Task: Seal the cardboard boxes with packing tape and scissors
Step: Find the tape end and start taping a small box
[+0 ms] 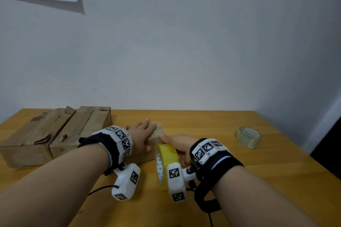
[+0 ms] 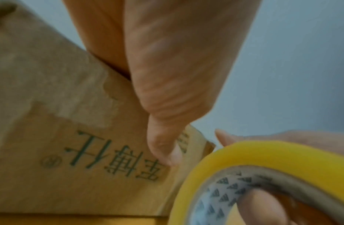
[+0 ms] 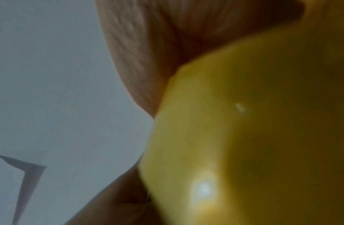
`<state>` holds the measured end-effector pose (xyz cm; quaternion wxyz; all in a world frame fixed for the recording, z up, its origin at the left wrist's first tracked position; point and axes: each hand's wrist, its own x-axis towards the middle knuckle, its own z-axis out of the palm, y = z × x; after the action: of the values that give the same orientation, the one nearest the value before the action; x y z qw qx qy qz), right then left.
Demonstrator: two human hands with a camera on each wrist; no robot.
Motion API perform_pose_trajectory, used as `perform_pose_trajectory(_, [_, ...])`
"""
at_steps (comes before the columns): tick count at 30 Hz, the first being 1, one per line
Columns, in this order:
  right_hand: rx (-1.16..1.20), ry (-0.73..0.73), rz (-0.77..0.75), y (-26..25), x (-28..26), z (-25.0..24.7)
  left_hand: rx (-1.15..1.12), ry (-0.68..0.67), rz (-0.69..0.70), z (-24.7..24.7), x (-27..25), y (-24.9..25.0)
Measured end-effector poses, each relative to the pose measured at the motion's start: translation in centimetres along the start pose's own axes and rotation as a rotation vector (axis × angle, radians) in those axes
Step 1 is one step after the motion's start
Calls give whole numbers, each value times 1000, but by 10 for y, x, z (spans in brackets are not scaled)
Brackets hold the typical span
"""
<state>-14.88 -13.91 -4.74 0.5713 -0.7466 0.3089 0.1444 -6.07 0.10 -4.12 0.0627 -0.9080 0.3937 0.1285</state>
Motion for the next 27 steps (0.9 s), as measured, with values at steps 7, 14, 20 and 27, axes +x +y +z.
perform_pose_trajectory(7, [211, -84, -145, -19, -33, -14, -239, -33, 3, -31, -1, -9])
perform_pose_trajectory(14, [314, -63, -184, -46, -63, -27, -408, -17, 10, -49, -7, -12])
perform_pose_trajectory(20, [237, 1, -90, -49, -70, -23, -323, 65, 19, -28, -10, -4])
perform_pose_trajectory(27, [273, 23, -123, -53, -61, -17, -499, 88, 71, -39, -27, 7])
